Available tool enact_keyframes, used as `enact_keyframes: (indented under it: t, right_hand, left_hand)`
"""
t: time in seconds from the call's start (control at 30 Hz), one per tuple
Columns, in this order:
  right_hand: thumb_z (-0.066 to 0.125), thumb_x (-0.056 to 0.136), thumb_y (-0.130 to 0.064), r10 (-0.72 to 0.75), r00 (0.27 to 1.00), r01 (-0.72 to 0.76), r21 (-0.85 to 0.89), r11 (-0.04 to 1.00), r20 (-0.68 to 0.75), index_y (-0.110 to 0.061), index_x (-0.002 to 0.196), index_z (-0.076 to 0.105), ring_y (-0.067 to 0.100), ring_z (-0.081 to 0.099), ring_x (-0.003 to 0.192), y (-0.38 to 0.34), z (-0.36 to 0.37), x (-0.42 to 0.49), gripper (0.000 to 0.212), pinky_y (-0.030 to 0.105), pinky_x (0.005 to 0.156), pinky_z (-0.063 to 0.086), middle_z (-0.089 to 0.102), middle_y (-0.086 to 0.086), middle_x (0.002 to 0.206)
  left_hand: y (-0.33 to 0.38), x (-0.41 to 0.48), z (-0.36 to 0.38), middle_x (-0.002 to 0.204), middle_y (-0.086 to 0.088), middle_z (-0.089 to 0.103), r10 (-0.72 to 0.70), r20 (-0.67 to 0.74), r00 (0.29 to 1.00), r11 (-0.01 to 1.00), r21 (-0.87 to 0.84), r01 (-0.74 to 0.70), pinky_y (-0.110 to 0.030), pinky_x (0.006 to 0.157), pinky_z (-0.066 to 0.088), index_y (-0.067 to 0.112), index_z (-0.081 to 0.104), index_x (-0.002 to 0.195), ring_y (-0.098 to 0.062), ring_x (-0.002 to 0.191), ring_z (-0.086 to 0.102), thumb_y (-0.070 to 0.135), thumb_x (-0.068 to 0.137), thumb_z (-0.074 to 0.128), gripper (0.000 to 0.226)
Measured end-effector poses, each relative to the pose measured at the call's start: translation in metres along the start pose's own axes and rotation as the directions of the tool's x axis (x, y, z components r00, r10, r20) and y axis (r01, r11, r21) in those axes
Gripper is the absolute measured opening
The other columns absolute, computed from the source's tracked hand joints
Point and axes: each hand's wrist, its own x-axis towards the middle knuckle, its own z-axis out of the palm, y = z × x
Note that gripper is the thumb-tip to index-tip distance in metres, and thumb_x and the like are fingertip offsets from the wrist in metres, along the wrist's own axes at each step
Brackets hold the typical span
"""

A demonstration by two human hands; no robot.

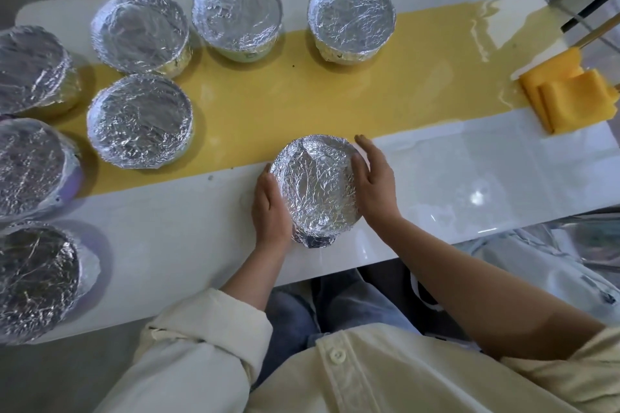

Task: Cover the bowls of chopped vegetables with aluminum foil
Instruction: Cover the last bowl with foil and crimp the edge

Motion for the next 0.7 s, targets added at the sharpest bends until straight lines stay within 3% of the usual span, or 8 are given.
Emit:
enact_keyframes:
  t: [0.1, 0.17, 0.23, 0.3, 0.4, 0.5, 0.6, 0.7]
  right_hand:
    - [0.054, 0.096, -0.024, -0.405, 0.914, 0.396, -0.171, 0.902, -0.019, -0.008, 0.123, 0.059, 0.022, 0.052, 0.117, -0.015, -0.004, -0.007, 0.032, 0.036, 0.099, 0.039, 0.058, 0.008, 0.122]
    - [0.062, 0.091, -0.021, -0.600, 0.787, 0.617, -0.222, 0.755, 0.143, -0.009, 0.106, 0.066, 0.021, 0.057, 0.098, -0.027, -0.004, -0.019, 0.020, 0.038, 0.083, 0.042, 0.061, 0.005, 0.101]
    - [0.070, 0.084, -0.019, -0.659, 0.668, 0.743, -0.257, 0.618, 0.347, -0.011, 0.093, 0.067, 0.022, 0.059, 0.079, -0.029, 0.000, -0.033, 0.012, 0.035, 0.069, 0.043, 0.061, 0.002, 0.085]
    - [0.075, 0.076, -0.017, -0.601, 0.657, 0.748, -0.300, 0.592, 0.455, -0.013, 0.084, 0.066, 0.026, 0.060, 0.065, -0.024, 0.004, -0.044, 0.013, 0.031, 0.056, 0.045, 0.061, 0.001, 0.077]
    - [0.077, 0.072, -0.020, -0.580, 0.697, 0.716, -0.363, 0.596, 0.422, -0.014, 0.076, 0.065, 0.024, 0.059, 0.063, -0.019, 0.003, -0.055, 0.014, 0.029, 0.052, 0.046, 0.060, -0.001, 0.071]
    - [0.078, 0.073, -0.027, -0.587, 0.712, 0.702, -0.404, 0.587, 0.384, -0.015, 0.076, 0.066, 0.021, 0.056, 0.064, -0.019, 0.000, -0.065, 0.018, 0.029, 0.055, 0.042, 0.060, -0.002, 0.071]
    - [0.080, 0.071, -0.018, -0.570, 0.702, 0.711, -0.456, 0.535, 0.427, -0.013, 0.071, 0.065, 0.025, 0.057, 0.063, -0.017, 0.005, -0.071, 0.016, 0.030, 0.052, 0.041, 0.058, 0.001, 0.069]
    - [0.078, 0.065, -0.006, -0.563, 0.705, 0.707, -0.498, 0.502, 0.432, -0.012, 0.057, 0.058, 0.027, 0.053, 0.057, -0.019, 0.012, -0.071, 0.022, 0.028, 0.047, 0.038, 0.053, 0.002, 0.061]
  left_hand:
    - [-0.001, 0.009, -0.017, 0.139, 0.005, 0.051, 0.028, -0.021, 0.999, 0.999, 0.025, -0.027, -0.023, 0.108, 0.033, 0.014, 0.052, 0.139, -0.010, 0.130, 0.046, 0.029, 0.108, 0.031, 0.041]
    - [-0.005, 0.012, -0.029, 0.133, -0.004, 0.057, 0.113, -0.065, 0.992, 0.984, 0.143, -0.103, -0.027, 0.104, 0.038, 0.011, 0.059, 0.131, -0.018, 0.123, 0.051, 0.022, 0.106, 0.038, 0.034]
    - [-0.006, 0.011, -0.039, 0.115, -0.007, 0.062, 0.180, -0.104, 0.978, 0.963, 0.220, -0.154, -0.035, 0.094, 0.046, 0.010, 0.066, 0.115, -0.022, 0.104, 0.058, 0.017, 0.101, 0.049, 0.023]
    - [-0.003, 0.005, -0.045, 0.099, -0.008, 0.066, 0.196, -0.125, 0.973, 0.953, 0.260, -0.159, -0.038, 0.081, 0.049, 0.010, 0.069, 0.098, -0.025, 0.088, 0.061, 0.016, 0.095, 0.057, 0.014]
    - [-0.001, -0.009, -0.052, 0.083, -0.005, 0.072, 0.183, -0.112, 0.977, 0.955, 0.256, -0.149, -0.029, 0.069, 0.043, 0.011, 0.071, 0.085, -0.025, 0.078, 0.065, 0.017, 0.090, 0.065, 0.010]
    - [0.000, -0.023, -0.057, 0.076, 0.002, 0.070, 0.157, -0.063, 0.986, 0.960, 0.242, -0.138, -0.028, 0.068, 0.044, 0.015, 0.072, 0.083, -0.021, 0.074, 0.065, 0.021, 0.087, 0.070, 0.007]
    - [-0.004, -0.028, -0.056, 0.079, 0.005, 0.072, 0.066, 0.003, 0.998, 0.970, 0.234, -0.065, -0.033, 0.075, 0.054, 0.021, 0.068, 0.083, -0.021, 0.073, 0.069, 0.024, 0.085, 0.072, 0.005]
    - [-0.004, -0.031, -0.056, 0.067, 0.003, 0.072, -0.024, 0.048, 0.999, 0.980, 0.198, 0.014, -0.042, 0.075, 0.059, 0.026, 0.063, 0.071, -0.023, 0.065, 0.071, 0.025, 0.084, 0.072, 0.016]
